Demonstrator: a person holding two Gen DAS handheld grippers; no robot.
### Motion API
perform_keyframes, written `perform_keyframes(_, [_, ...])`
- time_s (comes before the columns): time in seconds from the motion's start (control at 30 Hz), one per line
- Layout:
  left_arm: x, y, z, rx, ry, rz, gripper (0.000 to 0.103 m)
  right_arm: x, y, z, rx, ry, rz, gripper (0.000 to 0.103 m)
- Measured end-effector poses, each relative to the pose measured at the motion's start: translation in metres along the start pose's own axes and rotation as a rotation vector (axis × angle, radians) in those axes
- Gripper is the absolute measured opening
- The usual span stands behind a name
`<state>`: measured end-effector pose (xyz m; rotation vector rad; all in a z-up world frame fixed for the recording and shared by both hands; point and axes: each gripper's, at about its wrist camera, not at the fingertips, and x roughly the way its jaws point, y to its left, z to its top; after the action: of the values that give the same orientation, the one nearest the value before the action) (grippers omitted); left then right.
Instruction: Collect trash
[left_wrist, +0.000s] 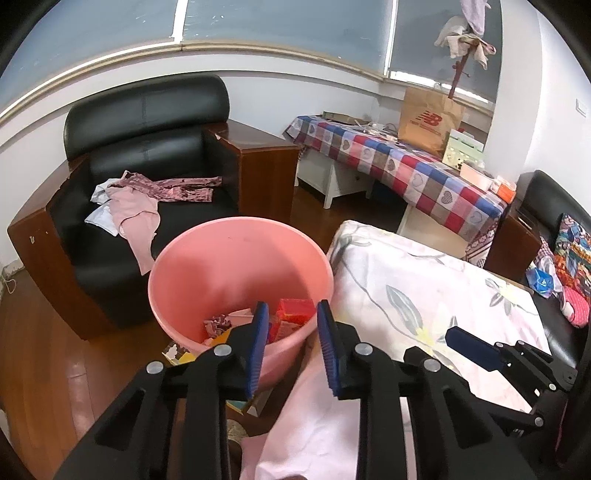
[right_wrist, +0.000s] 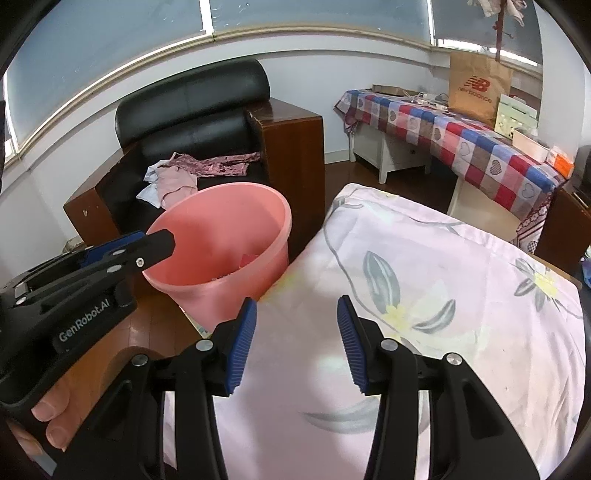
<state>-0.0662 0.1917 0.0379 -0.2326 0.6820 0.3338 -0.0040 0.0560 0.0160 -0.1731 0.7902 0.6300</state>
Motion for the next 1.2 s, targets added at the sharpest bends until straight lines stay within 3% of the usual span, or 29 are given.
perform_keyframes(1.2, [0.010,-0.012,-0.004,0.036,0.035,-0.020,0.026,-0.003,-0.014,-0.012,0.044,0.006,-0.016,0.046])
